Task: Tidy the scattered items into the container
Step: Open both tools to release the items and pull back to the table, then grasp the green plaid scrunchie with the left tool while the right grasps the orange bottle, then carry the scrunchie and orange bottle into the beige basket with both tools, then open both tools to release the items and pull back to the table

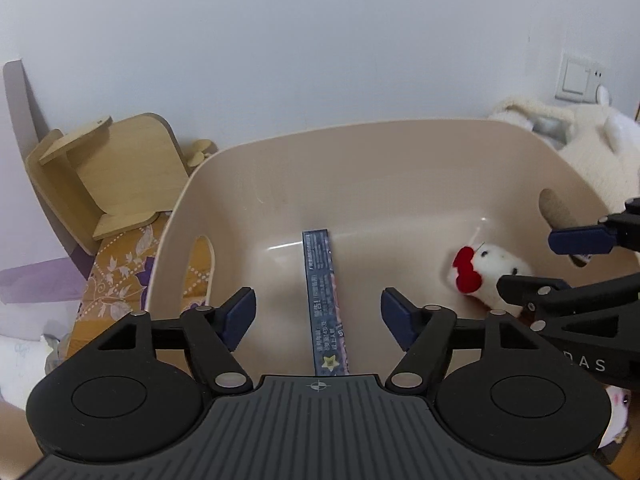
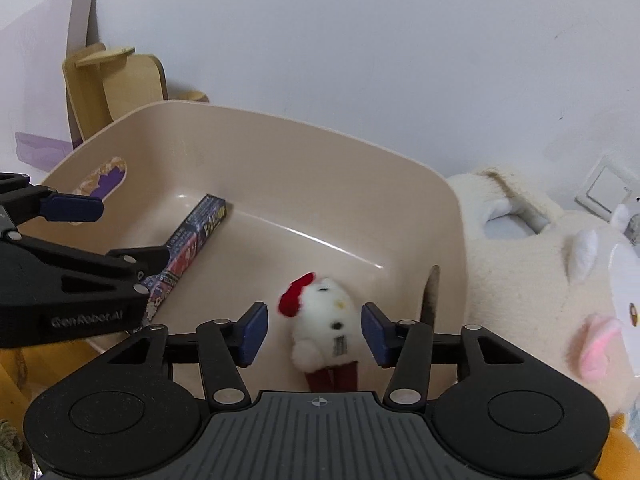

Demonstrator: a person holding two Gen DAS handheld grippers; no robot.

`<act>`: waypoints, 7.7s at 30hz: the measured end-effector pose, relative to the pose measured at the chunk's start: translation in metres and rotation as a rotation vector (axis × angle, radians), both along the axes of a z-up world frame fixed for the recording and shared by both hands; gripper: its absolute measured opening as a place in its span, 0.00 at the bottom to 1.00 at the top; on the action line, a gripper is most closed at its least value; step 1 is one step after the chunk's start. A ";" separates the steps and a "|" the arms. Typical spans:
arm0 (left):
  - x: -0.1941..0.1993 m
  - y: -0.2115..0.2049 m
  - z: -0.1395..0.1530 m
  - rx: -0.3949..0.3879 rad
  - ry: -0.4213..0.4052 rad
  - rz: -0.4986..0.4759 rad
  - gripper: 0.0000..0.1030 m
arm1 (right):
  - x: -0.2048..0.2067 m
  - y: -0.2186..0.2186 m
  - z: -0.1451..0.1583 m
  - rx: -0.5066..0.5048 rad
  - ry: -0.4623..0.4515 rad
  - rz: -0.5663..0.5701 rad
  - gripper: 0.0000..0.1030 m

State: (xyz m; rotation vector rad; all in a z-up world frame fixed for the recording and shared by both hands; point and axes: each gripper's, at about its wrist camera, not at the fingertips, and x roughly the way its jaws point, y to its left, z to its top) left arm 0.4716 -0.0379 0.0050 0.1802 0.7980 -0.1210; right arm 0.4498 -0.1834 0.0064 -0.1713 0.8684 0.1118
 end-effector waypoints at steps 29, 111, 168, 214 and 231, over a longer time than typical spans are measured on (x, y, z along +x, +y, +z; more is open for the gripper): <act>-0.163 0.030 0.073 -0.057 -0.262 0.071 0.78 | -0.171 0.006 0.052 0.137 -0.333 0.037 0.88; -0.248 0.089 -0.068 -0.206 -0.093 0.088 0.17 | -0.194 0.039 -0.047 0.243 -0.171 0.106 0.49; -0.119 0.038 0.055 -0.172 -0.223 -0.012 0.17 | -0.115 0.000 0.071 0.159 -0.345 0.043 0.49; 0.007 0.007 -0.015 -0.080 0.074 -0.006 0.30 | -0.002 0.007 -0.012 0.041 -0.066 0.000 0.52; -0.015 0.007 0.004 -0.104 0.010 -0.027 0.72 | -0.023 0.004 0.013 0.059 -0.134 -0.013 0.74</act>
